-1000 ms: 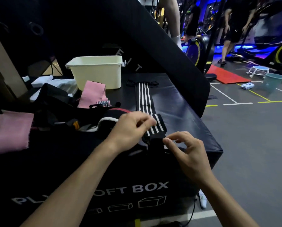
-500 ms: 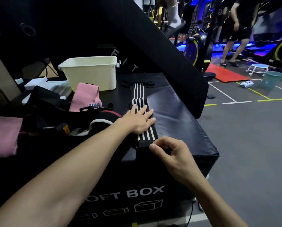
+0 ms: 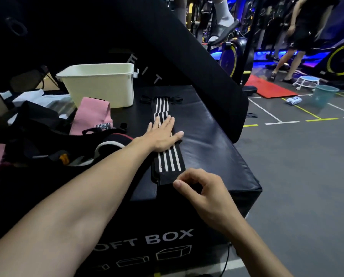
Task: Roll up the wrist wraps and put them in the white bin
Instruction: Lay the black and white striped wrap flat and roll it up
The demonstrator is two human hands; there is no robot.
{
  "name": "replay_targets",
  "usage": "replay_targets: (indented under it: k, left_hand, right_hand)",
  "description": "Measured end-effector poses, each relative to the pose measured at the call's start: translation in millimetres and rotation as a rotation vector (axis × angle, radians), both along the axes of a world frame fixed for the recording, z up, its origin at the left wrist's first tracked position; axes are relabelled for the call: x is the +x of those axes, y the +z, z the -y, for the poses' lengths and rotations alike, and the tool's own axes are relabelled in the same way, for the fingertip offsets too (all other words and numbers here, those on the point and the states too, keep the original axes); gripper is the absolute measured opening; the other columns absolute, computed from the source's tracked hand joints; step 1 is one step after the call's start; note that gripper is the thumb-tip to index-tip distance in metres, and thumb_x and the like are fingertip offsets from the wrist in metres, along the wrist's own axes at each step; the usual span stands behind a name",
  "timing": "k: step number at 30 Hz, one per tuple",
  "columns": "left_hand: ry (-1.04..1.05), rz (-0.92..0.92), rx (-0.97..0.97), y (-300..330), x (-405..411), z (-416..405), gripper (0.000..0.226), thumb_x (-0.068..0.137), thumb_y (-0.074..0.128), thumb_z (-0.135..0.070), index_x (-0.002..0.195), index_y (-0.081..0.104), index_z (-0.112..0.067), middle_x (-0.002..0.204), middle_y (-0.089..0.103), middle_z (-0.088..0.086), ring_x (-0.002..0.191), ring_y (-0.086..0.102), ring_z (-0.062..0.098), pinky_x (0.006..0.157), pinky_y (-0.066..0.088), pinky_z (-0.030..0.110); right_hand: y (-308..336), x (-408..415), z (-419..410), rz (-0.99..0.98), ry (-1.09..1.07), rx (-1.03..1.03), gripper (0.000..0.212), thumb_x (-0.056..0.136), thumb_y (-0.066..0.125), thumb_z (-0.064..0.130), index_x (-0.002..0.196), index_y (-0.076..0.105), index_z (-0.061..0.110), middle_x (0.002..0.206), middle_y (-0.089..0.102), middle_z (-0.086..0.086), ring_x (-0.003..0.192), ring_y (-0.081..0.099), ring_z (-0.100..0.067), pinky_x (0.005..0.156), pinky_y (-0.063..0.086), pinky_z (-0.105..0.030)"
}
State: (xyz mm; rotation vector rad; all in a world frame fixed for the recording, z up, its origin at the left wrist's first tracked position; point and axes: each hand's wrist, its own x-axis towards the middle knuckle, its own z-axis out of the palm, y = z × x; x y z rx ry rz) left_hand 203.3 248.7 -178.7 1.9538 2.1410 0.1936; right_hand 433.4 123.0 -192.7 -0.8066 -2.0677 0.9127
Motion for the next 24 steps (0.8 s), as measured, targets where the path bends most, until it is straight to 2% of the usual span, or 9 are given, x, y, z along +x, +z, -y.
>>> replay_targets:
  k: [5,9,11,13,15,18,24]
  left_hand:
    - [0.027,-0.072,-0.027,3.4,-1.2,-10.7,0.081,0.103,0.02,-0.068,0.165,0.008,-0.019,0.173,-0.002,-0.001,0.159,-0.003,0.027,0.128,-0.001,0.049]
    - [0.048,-0.041,-0.067,6.5,-10.2,-22.8,0.077,0.099,0.028,-0.073,0.16,0.022,-0.027,0.172,0.013,0.003,0.159,-0.006,0.034,0.127,-0.003,0.05]
    - [0.076,-0.043,-0.083,8.0,-15.2,-28.3,0.08,0.089,0.031,-0.083,0.153,0.028,-0.034,0.168,0.023,0.007,0.157,0.006,0.036,0.125,0.009,0.054]
    - [0.079,-0.133,-0.084,12.4,-17.6,-34.6,0.081,0.084,0.029,-0.088,0.146,0.033,-0.036,0.162,0.033,0.003,0.149,0.022,0.036,0.119,0.02,0.054]
    - [0.094,-0.187,-0.087,17.9,-20.0,-42.7,0.086,0.085,0.026,-0.088,0.153,0.027,-0.035,0.165,0.028,0.006,0.151,0.017,0.037,0.121,0.016,0.056]
    - [0.096,-0.244,-0.12,22.6,-19.7,-51.7,0.087,0.096,0.019,-0.079,0.165,0.009,-0.027,0.173,0.005,0.003,0.158,-0.005,0.035,0.124,0.0,0.057]
    - [0.123,-0.155,-0.08,12.1,-26.6,-71.7,0.085,0.096,0.022,-0.079,0.162,0.017,-0.026,0.172,0.01,0.0,0.159,-0.005,0.033,0.124,-0.005,0.058]
  right_hand:
    - [1.5,1.0,-2.1,-0.002,0.02,-0.044,0.007,0.094,0.072,0.03,0.088,0.073,0.027,0.085,0.072,0.009,0.087,0.068,-0.011,0.075,0.047,-0.015]
    - [2.9,1.5,-3.0,-0.001,0.028,-0.064,0.008,0.095,0.071,0.032,0.089,0.073,0.027,0.086,0.072,0.009,0.087,0.068,-0.011,0.075,0.048,-0.018]
    - [2.5,1.6,-3.7,0.01,0.031,-0.064,0.009,0.095,0.07,0.034,0.089,0.072,0.028,0.086,0.071,0.009,0.087,0.068,-0.012,0.076,0.048,-0.02]
    - [2.5,2.7,-3.9,0.013,0.034,-0.06,0.01,0.096,0.07,0.035,0.089,0.072,0.028,0.086,0.071,0.01,0.087,0.068,-0.012,0.076,0.048,-0.021]
    - [2.8,3.5,-4.2,0.008,0.044,-0.06,0.01,0.096,0.069,0.034,0.088,0.071,0.029,0.085,0.071,0.011,0.087,0.067,-0.013,0.075,0.049,-0.023]
    - [3.3,4.2,-5.8,0.008,0.053,-0.07,0.011,0.096,0.069,0.033,0.087,0.071,0.028,0.085,0.071,0.011,0.088,0.068,-0.013,0.076,0.05,-0.024]
    - [4.4,4.9,-10.5,0.002,0.073,-0.085,0.011,0.096,0.069,0.035,0.088,0.07,0.027,0.085,0.071,0.012,0.089,0.068,-0.012,0.077,0.05,-0.023]
